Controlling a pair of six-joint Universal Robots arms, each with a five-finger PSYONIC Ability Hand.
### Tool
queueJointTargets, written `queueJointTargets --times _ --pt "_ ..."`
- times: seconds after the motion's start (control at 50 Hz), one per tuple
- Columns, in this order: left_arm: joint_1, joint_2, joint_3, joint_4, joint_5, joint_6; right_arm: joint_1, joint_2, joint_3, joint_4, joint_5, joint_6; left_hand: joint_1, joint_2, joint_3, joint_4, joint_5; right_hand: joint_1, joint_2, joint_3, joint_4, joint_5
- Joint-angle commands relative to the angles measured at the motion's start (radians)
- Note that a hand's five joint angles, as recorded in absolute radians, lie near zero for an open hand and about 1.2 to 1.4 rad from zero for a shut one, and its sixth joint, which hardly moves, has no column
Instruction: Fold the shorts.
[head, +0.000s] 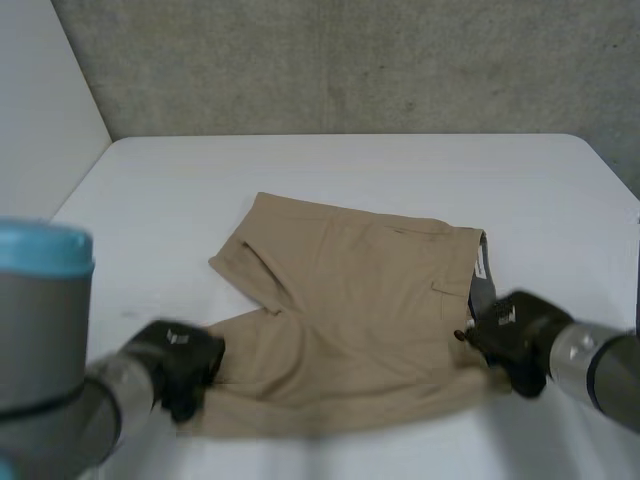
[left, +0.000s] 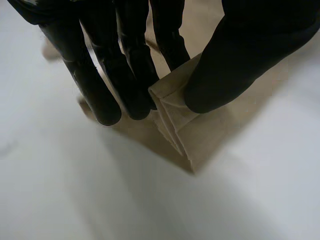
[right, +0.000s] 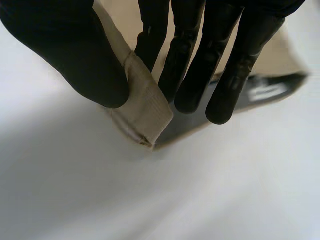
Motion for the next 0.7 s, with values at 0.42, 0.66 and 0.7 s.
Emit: queueJointTargets --times 0.42,0.66,0.7 --pt "0.003 -0.61 0.921 0.028 -0.053 0.04 0.055 0.396 -0.524 -0.204 0.11 0.248 0.29 0.199 0.209 0.203 0.227 0.416 0.216 0.209 0.204 0.235" --pt "0.018 -0.681 0.999 0.216 -0.047 0.077 0.053 0.459 -0.607 -0.309 0.122 0.258 0.29 0.199 0.209 0.203 0.227 0.416 0.216 0.209 0.204 0.235" --pt "0.018 -0.708 1.021 0.283 -0.049 0.094 0.055 0.47 -0.613 -0.346 0.131 0.258 0.29 0.199 0.209 0.203 0.227 0.416 0.216 0.209 0.204 0.235"
